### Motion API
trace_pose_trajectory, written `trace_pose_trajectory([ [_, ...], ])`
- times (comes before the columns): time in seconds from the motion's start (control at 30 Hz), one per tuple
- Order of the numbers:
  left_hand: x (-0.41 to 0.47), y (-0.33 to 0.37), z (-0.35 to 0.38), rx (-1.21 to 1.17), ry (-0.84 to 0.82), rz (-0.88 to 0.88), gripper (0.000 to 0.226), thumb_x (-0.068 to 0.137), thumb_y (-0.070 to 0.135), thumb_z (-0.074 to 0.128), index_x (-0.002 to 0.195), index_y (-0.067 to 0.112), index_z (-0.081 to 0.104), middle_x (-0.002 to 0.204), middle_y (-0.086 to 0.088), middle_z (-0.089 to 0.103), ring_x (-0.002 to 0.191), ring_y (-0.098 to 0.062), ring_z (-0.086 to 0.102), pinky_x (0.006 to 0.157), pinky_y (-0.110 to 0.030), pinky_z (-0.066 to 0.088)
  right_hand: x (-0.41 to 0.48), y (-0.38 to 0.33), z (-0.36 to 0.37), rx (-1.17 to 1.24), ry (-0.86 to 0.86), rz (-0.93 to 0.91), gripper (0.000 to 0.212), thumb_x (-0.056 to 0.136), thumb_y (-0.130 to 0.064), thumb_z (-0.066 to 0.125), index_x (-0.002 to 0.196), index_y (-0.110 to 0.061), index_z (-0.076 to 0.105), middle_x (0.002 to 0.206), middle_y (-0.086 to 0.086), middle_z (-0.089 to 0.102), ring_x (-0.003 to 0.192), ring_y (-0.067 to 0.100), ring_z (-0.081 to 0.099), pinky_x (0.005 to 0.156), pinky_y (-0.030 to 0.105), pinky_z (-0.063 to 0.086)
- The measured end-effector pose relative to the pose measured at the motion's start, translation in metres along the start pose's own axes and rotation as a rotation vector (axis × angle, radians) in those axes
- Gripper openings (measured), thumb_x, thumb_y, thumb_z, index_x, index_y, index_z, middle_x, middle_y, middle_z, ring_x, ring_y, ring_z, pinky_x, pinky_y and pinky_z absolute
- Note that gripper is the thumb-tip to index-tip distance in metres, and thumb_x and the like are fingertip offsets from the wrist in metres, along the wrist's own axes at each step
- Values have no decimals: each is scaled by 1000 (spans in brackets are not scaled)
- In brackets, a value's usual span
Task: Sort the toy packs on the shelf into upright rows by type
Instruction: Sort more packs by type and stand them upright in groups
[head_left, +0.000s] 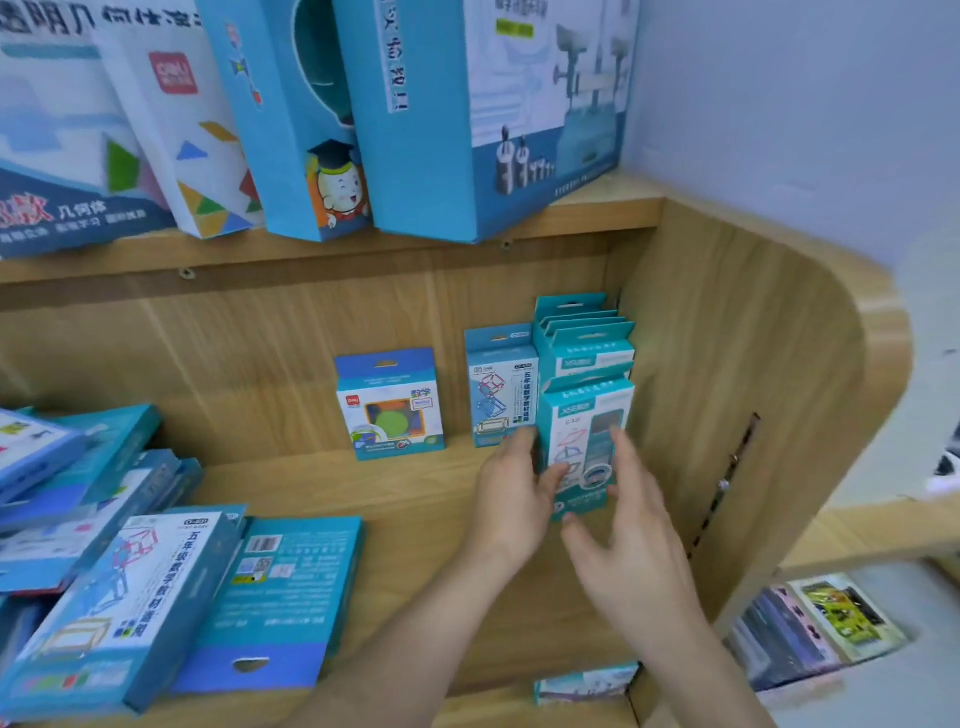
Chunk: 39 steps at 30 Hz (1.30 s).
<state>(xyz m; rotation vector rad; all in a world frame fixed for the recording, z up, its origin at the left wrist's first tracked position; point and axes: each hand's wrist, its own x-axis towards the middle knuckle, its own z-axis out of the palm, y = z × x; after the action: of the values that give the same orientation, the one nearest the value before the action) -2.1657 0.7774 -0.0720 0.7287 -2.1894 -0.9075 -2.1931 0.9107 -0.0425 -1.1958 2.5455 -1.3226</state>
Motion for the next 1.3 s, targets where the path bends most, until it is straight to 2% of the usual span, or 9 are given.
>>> trace_pose_trajectory([
  [0.1, 18, 10, 11, -29, 41, -22, 34, 76, 10, 69, 104, 14, 50, 95, -4, 62, 84, -21, 58, 75, -37, 49, 11, 5, 2, 131, -80, -41, 59, 83, -13, 62, 122, -52, 40, 119, -21, 55, 113, 5, 53, 89, 20, 44],
  [0.2, 33, 12, 17, -29, 80, -81, 42, 74, 6, 70, 106, 14, 44, 99, -9, 58, 90, -26, 56, 77, -34, 46, 23, 6, 1, 243, 6, -56, 52, 83, -4, 60, 114, -45, 51, 106, -18, 58, 101, 1, 56, 84, 28, 50],
  [0.3, 39, 10, 20, 40, 23, -122, 50, 81, 19, 71, 121, 14, 42, 107, -11, 64, 97, -29, 61, 79, -39, 49, 38, 8, 0, 242, 60, -26, 53, 84, -2, 58, 130, -28, 50, 119, -9, 55, 109, 3, 52, 95, 30, 48],
  [0.4, 41, 13, 28, 231, -104, -89, 57, 91, 21, 55, 142, 11, 29, 109, -14, 66, 97, -36, 63, 77, -39, 48, 54, 8, -1, 35, 184, -150, 60, 83, -4, 59, 138, -22, 44, 138, -3, 44, 127, 13, 39, 105, 18, 28],
  [0.6, 43, 12, 35, 474, -169, 3, 57, 93, 18, 40, 145, 5, 22, 118, -10, 62, 95, -31, 65, 73, -38, 48, 82, 3, 2, -343, 76, -293, 69, 88, -17, 53, 149, -26, 22, 160, -3, 10, 147, 20, -1, 117, 37, 9],
  [0.8, 33, 10, 15, 453, -261, -35, 63, 88, 8, 48, 145, 10, 22, 116, -18, 63, 100, -38, 62, 77, -42, 49, 92, 8, 2, -378, 138, -261, 70, 79, -13, 64, 143, -12, 38, 157, 5, 22, 143, 30, 17, 117, 37, 14],
  [0.93, -1, 10, -25, 339, -187, 13, 48, 88, 15, 52, 134, 24, 45, 121, -6, 64, 105, -28, 62, 86, -35, 50, 87, 0, -3, -259, 249, -318, 60, 76, -6, 65, 134, -8, 49, 146, 13, 40, 135, 32, 31, 113, 36, 21],
  [1.03, -24, 12, -56, 297, -106, -19, 26, 92, 25, 49, 114, 28, 63, 101, 4, 72, 96, -21, 65, 82, -30, 50, 84, -12, -2, -145, 305, -371, 46, 81, -11, 53, 127, -7, 55, 138, 11, 49, 130, 27, 36, 111, 35, 27],
  [1.3, -74, -1, -127, 307, 53, -96, 37, 81, 12, 45, 107, 32, 65, 89, 14, 63, 83, -4, 59, 76, -25, 48, 56, -49, 34, 297, 57, -264, 41, 83, -1, 59, 117, -23, 61, 124, -6, 57, 117, 8, 49, 101, 23, 38],
])
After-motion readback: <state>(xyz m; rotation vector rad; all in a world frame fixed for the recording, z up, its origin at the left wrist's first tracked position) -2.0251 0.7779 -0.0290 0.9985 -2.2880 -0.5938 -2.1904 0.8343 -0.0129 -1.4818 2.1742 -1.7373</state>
